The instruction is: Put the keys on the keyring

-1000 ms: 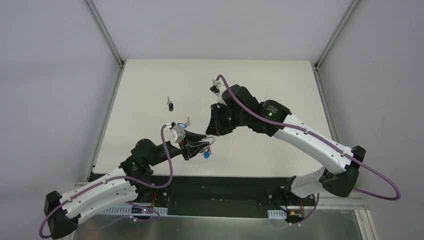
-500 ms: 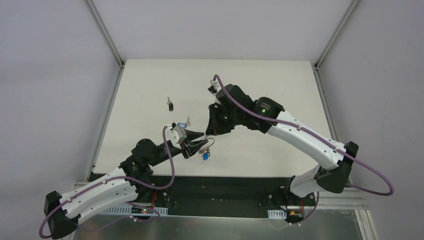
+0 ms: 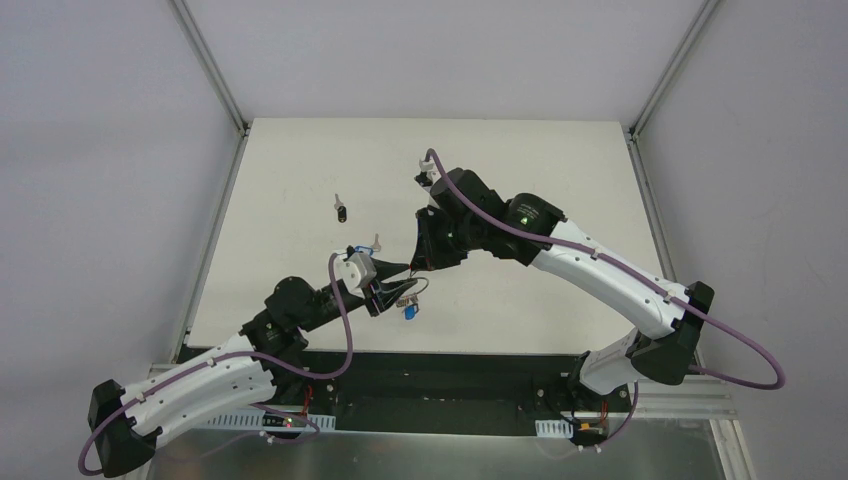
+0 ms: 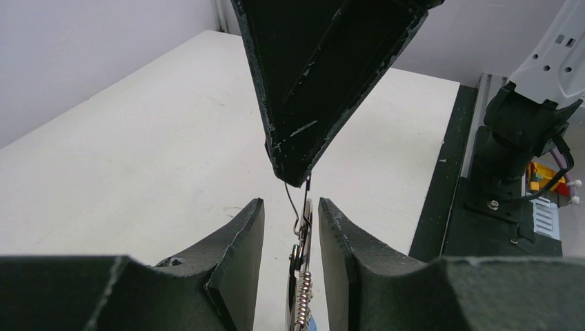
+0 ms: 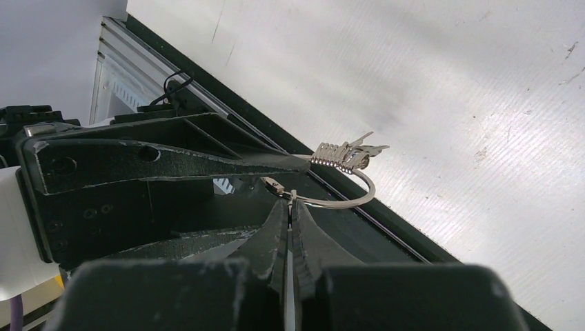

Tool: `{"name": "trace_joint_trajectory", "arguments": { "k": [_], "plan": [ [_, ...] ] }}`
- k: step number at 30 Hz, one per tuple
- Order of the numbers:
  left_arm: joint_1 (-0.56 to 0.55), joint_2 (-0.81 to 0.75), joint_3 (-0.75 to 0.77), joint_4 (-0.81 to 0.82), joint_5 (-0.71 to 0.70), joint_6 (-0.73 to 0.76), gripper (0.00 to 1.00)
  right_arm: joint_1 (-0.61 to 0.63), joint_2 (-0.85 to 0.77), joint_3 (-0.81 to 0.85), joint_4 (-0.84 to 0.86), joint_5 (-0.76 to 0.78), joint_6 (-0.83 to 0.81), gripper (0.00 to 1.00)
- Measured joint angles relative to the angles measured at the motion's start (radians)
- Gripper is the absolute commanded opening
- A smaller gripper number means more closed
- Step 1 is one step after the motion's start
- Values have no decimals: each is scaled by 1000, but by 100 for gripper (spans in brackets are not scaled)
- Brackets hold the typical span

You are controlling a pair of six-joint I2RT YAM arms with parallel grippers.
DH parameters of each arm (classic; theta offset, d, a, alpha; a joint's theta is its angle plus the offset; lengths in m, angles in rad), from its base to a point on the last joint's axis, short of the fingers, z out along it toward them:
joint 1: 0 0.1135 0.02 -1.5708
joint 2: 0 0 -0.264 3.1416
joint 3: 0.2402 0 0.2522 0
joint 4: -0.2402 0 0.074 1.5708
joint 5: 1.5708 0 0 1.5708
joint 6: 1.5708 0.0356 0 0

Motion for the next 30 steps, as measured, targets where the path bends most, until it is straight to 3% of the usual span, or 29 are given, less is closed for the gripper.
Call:
{"name": "trace_joint_trajectory", "arguments": {
  "k": [14,16,18,30],
  "plan": [
    [0,12,0,19,0,3,34,1,0,0,0,-4,0,0],
    [0,13,0,21,0,3,25,1,0,0,0,-4,0,0],
    [0,15,0,29,0,3,0,1,0,0,0,-4,0,0],
    [0,47,14,34,3,-19,0,1,0,0,-1,13,-2,0]
  ]
}}
